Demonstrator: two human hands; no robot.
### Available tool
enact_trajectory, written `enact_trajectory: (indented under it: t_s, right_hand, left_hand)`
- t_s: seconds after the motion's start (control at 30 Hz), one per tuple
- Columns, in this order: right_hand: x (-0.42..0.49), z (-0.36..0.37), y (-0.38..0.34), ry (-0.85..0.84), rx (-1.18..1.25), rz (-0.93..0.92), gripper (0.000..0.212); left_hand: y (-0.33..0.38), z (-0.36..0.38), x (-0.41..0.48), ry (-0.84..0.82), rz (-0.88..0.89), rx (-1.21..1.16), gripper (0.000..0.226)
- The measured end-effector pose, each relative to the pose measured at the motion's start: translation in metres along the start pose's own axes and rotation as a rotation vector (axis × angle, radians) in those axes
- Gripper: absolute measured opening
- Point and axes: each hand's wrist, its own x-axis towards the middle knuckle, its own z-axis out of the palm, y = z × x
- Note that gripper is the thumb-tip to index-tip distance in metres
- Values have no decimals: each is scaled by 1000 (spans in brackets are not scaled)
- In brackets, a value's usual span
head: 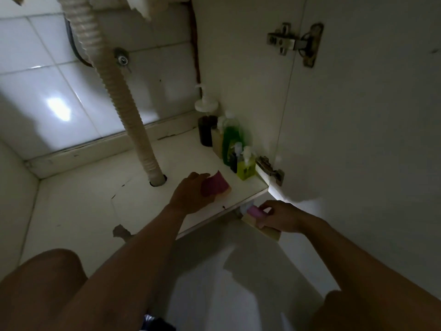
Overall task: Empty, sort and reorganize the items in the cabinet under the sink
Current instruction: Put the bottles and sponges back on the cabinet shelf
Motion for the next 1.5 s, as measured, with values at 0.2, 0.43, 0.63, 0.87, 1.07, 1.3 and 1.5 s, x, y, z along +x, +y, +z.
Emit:
enact_trajectory:
  t_s: [0.2,0.43,0.63,0.87,1.07,1.3,1.5]
  right_hand:
    - [21,-33,-50,-14,-106,-227,73]
    - [69,-64,-141,13,-300,-503,81]
    - [116,-43,-164,28,-536,-630,55]
    - [148,-4,-136,25,-524,-586,49]
    - [151,4,-127,99,-571,-617,54]
    - [159,11,-124,151,-540,-614,37]
    - [161,13,-119,186,-529,-662,43]
  left_hand:
    - [-6,13,23,60,-78,-185,97]
    - [-11,29,37,188,-180,-394,106]
    - [-17,30,31,269,-225,-407,125]
    - [-29,38,35,314,-278,-398,133]
    - [-29,39,35,321,-241,-313,126]
    - [-31,37,37,283,-269,-310,121]
    - [-36,40,40,226,-277,-280,122]
